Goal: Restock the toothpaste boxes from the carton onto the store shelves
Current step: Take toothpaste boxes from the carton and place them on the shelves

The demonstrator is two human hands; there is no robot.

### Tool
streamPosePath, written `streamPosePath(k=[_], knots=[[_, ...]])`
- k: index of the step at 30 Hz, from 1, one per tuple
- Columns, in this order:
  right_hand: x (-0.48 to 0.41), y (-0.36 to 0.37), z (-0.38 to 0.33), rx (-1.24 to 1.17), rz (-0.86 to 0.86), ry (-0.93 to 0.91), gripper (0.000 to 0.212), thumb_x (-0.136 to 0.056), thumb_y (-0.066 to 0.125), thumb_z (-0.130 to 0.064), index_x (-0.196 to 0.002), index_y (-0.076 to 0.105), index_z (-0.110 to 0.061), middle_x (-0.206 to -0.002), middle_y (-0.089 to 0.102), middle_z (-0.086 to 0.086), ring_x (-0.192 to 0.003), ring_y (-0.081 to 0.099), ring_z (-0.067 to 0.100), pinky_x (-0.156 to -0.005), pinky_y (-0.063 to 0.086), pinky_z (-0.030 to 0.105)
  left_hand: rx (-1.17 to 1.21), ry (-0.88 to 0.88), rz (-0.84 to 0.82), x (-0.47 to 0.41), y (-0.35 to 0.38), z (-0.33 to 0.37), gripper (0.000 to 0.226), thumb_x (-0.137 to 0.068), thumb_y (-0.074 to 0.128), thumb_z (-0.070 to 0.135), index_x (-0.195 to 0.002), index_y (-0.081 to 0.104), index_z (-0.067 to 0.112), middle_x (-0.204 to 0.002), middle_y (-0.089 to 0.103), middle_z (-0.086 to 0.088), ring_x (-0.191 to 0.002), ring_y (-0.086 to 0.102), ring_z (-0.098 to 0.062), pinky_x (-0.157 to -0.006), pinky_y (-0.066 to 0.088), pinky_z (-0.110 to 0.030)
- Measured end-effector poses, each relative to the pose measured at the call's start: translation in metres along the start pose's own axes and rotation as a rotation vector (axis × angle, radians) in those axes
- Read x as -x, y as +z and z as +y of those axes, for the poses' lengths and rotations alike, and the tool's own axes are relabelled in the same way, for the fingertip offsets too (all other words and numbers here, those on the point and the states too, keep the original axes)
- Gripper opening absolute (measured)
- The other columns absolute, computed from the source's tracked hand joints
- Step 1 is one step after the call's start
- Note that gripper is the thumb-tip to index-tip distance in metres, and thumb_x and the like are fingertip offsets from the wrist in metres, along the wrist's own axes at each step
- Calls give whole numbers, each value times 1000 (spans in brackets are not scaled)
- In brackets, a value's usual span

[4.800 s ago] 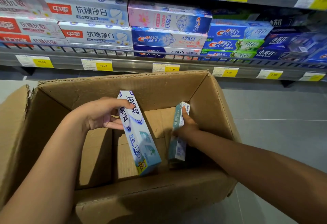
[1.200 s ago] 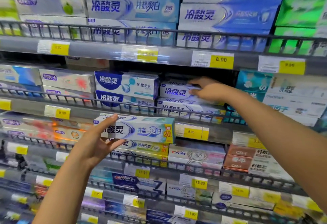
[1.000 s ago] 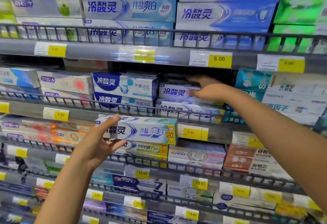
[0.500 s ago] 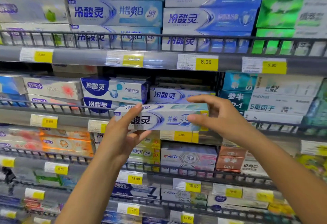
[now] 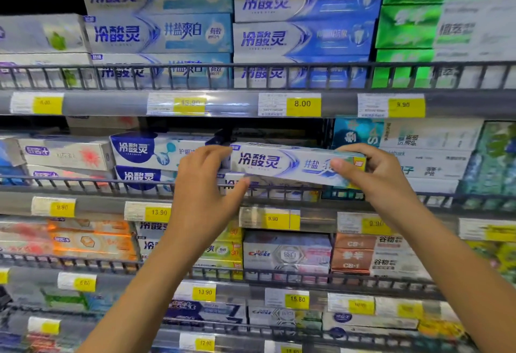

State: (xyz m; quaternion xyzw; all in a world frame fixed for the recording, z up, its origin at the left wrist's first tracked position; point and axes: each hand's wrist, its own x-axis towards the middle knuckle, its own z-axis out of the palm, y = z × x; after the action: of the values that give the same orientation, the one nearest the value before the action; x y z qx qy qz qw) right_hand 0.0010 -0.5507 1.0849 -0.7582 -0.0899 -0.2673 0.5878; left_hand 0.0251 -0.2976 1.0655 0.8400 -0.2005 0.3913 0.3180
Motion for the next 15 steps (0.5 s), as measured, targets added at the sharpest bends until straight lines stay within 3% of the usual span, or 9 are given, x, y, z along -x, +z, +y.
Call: streamPosePath(k=[3,6,10,15], knots=[[-10,4,4,81,27,-26,12,-82,69,-24,-91,63,-29,-84,66,0,-72,61,6,-67,51,18,-158,192,-130,-23,8,-9,56,-84,68,28,-134,49,12,-133,53,-4,-124,44,-25,-104,32,-35],[-19,13,5,159,39,-69,14,-82,70,-26,-93,62,-26,-87,66,-2,-74,60,4,-67,48,17,-335,346,-201,-48,13,-19,57,-80,71,19,-131,52,5,-130,58,-13,-121,50,-36,-101,39,-47],[-28,27,5,246,0,-93,23,-83,69,-29,-101,63,-16,-92,66,2,-82,62,15,-67,48,22,-487,389,-290,-71,15,-30,48,-86,64,21,-132,53,9,-130,58,-11,-122,49,-34,-98,39,-47],[-41,37,5,321,-61,-89,29,-84,68,-34,-107,59,-20,-98,65,2,-86,63,15,-69,51,23,-519,418,-421,-87,15,-40,39,-91,56,27,-128,57,15,-128,60,-5,-119,52,-29,-97,40,-43]])
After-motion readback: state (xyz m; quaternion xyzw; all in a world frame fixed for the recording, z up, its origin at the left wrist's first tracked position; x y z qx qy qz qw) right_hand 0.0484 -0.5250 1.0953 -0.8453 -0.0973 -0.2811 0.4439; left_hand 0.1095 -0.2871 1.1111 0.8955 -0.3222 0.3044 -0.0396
